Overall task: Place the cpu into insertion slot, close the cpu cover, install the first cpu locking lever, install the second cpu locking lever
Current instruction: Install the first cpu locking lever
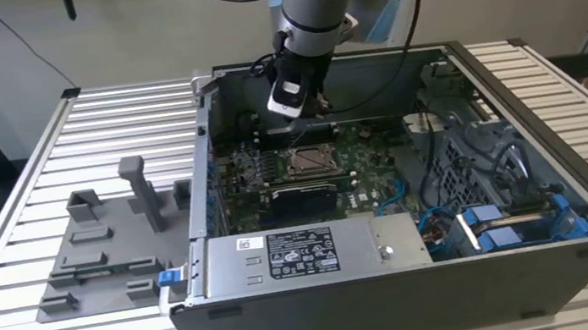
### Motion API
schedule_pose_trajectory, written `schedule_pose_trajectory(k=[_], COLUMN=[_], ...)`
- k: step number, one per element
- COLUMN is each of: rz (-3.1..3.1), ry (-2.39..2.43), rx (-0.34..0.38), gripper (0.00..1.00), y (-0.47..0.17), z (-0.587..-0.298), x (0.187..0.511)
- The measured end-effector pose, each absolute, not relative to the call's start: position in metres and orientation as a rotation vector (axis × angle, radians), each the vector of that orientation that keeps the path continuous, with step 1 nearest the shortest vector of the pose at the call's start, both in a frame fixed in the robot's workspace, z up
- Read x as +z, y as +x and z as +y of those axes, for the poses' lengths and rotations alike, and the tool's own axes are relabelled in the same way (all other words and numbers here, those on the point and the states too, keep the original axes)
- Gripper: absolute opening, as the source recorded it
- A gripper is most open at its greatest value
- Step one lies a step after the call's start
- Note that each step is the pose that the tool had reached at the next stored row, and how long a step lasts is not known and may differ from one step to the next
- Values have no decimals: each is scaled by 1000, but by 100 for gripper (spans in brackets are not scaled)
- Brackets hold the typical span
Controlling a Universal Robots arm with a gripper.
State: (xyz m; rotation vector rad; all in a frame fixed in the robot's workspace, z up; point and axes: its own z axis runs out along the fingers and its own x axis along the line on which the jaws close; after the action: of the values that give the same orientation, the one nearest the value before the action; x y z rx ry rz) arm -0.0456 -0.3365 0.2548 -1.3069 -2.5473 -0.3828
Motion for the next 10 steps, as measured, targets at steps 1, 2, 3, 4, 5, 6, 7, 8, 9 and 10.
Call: schedule_pose_trajectory(k=[1,2,3,4,5,6,7,8,9,10], rz=[-2547,-2547,-2547,-2547,-2547,-2547,-2547,-2547,-2547,-2547], ry=[-1307,-1307,-1306,-1306,-1306,-1306,-1306,-1306,-1306,-1306], rx=[-384,-384,-384,-385,-385,-385,-385,-385,-385,-385], gripper=[11,11,11,11,11,11,11,11,11,11], y=[-46,-46,-46,-46,-46,-46,-46,-46,-46,-46], z=[-337,-337,-337,-337,-337,-337,-337,-337,-337,-337], x=[255,255,255,255,255,255,255,255,255,255])
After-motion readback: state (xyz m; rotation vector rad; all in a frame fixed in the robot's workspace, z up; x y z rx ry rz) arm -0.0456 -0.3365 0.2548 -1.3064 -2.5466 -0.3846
